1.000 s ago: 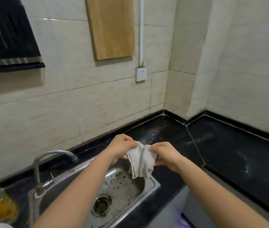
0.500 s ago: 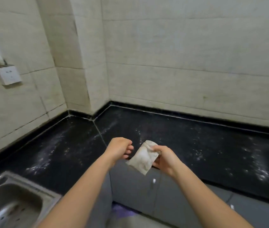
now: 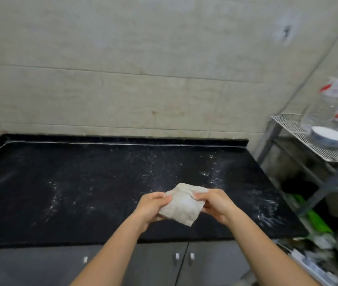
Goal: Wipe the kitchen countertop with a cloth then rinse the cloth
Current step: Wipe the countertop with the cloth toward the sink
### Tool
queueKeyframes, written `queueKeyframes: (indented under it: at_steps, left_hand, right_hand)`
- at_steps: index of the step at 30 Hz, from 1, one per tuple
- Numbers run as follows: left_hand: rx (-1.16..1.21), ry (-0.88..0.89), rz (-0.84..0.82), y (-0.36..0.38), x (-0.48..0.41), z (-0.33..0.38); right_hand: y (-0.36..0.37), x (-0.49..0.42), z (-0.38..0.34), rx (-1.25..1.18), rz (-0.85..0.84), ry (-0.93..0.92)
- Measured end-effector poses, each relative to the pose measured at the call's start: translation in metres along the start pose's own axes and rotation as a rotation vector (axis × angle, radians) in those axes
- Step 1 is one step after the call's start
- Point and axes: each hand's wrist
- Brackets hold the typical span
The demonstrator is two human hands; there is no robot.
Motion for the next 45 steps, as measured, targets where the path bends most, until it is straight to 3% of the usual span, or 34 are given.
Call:
queueKeyframes:
  at_steps: [5,15,24,38,40,43,45]
  left_hand:
    - [-0.122,0.044,-0.022,0.063,-0.056,0.003]
    - [-0.250,-0.085,-0.197,0.150,-0.179,0.019]
    - [-0.301,-0.206,-0.301,0.237,-0.233,0.027]
    - [-0.098,-0.252,-0.175,0.431,-0.296,0.042]
    - [-0.195,-0.146,-0.135,0.444,-0.305,0.032]
    - [-0.526,0.188,0.016,0.437,-0.308,0.019]
    - [-0.628,0.378,0.152,0.417,-0.306,0.011]
  right_hand:
    - [-0.038,-0.064,0.012,-0.040,0.176,0.006]
    - [-0.083,-0.183,0.007,-0.012,0.292,0.150]
    - [-0.141,-0.265,-0.009,0.029,0.523,0.153]
    - [-0.262,-0.453,-0.072,0.320,0.605,-0.010]
    - [-0.263,-0.469,-0.069,0.461,0.582,-0.074]
    - [-0.260,-0.469,-0.051,0.925,0.498,-0.386]
    - [-0.254,-0.456,-0.032,1.040,0.424,-0.586]
Point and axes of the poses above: each hand's wrist, its own x-axis away from the middle knuckle, its own y-axis out of the palm, z = x × y, and after that the axes turned 15 degrees about z, right-handed
